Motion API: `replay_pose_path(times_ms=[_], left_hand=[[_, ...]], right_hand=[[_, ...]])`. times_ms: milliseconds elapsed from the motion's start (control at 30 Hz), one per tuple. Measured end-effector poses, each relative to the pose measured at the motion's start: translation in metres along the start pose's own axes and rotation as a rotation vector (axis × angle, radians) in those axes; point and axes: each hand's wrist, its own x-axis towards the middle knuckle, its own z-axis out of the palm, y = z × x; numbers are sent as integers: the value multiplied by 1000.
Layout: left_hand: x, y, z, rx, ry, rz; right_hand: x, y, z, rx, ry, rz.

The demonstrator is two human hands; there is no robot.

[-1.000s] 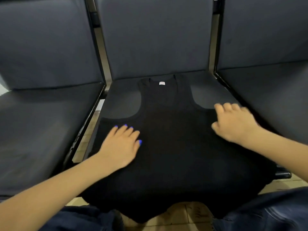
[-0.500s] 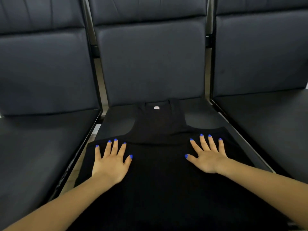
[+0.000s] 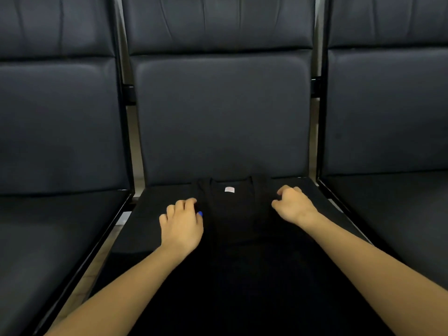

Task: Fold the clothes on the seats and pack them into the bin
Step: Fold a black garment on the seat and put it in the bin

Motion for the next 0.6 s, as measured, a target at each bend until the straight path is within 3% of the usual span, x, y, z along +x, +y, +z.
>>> replay_pose_path(times_ms=[100,267,333,467,533,600], left_hand=[[54,8,5,-72,-9,-116],[124,11,23,128,-24,0],[136,11,24,124,-65,-46],[146,10,13,149,-304,-92],[151,9,10,161,-337,-30],[155,6,9,120,-333,41]], right_hand=[[50,-5,5,163,40,31],[115,-7,9,299,15,-46],[130,-10,5,209,-64,-89],[139,-21,-9,-55,-260,-113],[141,-22,-11,-156,-209,-182],[141,-23,-9,-163,-55,-242]])
